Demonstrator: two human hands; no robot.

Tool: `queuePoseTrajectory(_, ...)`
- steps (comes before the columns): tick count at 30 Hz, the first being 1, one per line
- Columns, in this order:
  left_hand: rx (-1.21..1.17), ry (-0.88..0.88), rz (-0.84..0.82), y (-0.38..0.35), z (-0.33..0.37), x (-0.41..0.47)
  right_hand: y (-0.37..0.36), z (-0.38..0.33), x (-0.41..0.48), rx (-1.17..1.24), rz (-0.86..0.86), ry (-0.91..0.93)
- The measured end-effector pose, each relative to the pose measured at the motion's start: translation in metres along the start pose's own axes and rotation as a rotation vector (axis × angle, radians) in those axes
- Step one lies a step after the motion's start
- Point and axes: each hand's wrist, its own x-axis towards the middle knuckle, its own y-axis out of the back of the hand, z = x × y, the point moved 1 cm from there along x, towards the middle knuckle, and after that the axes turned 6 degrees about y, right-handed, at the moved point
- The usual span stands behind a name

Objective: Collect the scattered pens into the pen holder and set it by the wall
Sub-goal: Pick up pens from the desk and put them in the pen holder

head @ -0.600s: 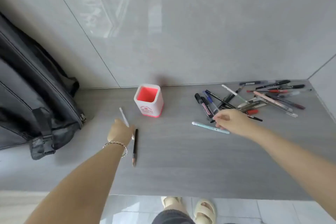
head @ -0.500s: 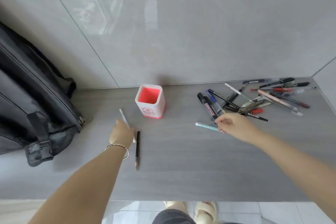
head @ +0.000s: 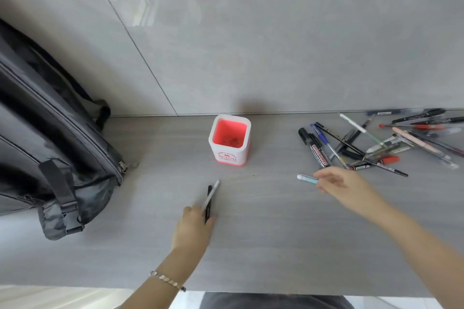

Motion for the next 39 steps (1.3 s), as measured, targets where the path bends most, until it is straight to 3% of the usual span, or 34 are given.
queuePoseTrajectory(4, -0.142, 0.02, -0.04, 0.016, 0.011, -0.012, -0.001, -0.018, -0.006, -0.176, 0.073, 0.133)
queuePoseTrajectory(7, -0.37, -0.057, -0.172, 0.047, 0.049, -0.031, -0.011, -0.052, -0.015, -0.367, 0.069, 0.453)
queuePoseTrajectory(11, -0.365, -0.228, -0.464, 0.082, 0.109, -0.051, -0.026, -0.095, -0.013, -0.613, 0.057, 0.908)
queuePoseTrajectory(14, -0.388, -0.299, -0.529, 0.089, 0.137, -0.056, -0.027, -0.102, 0.001, -0.653, -0.01, 1.013)
queuePoseTrajectory(18, -0.528, -0.24, -0.607, 0.092, 0.141, -0.052, -0.014, -0.092, 0.014, -0.653, -0.003, 0.939)
queuePoseTrajectory(19, -0.547, -0.219, -0.509, 0.094, 0.138, -0.045, -0.01, -0.089, 0.018, -0.602, 0.029, 0.876)
queuePoseTrajectory(22, -0.354, -0.161, 0.12, 0.093, 0.122, -0.01, -0.001, -0.084, 0.028, -0.305, 0.127, 0.606)
queuePoseTrajectory(23, -0.303, -0.14, 0.212, 0.087, 0.118, 0.001, 0.0, -0.086, 0.029, -0.198, 0.171, 0.533)
queuePoseTrajectory(27, -0.296, -0.056, 0.206, 0.049, 0.123, 0.028, 0.0, -0.1, 0.029, 0.251, 0.231, 0.289)
queuePoseTrajectory(29, -0.38, -0.027, 0.247, 0.042, 0.125, 0.034, 0.0, -0.113, 0.024, 0.323, 0.294, 0.34)
queuePoseTrajectory(31, -0.45, -0.065, 0.274, 0.039, 0.126, 0.035, -0.001, -0.123, 0.02, 0.334, 0.31, 0.417)
queuePoseTrajectory(33, -0.44, -0.222, 0.251, 0.034, 0.124, 0.03, -0.007, -0.127, 0.021, 0.31, 0.221, 0.418)
queuePoseTrajectory(36, -0.41, -0.471, 0.124, 0.028, 0.122, 0.022, -0.027, -0.115, 0.031, 0.156, 0.099, 0.306)
queuePoseTrajectory(39, -0.357, -0.574, 0.036, 0.023, 0.121, 0.019, -0.041, -0.094, 0.034, 0.063, 0.1, 0.203)
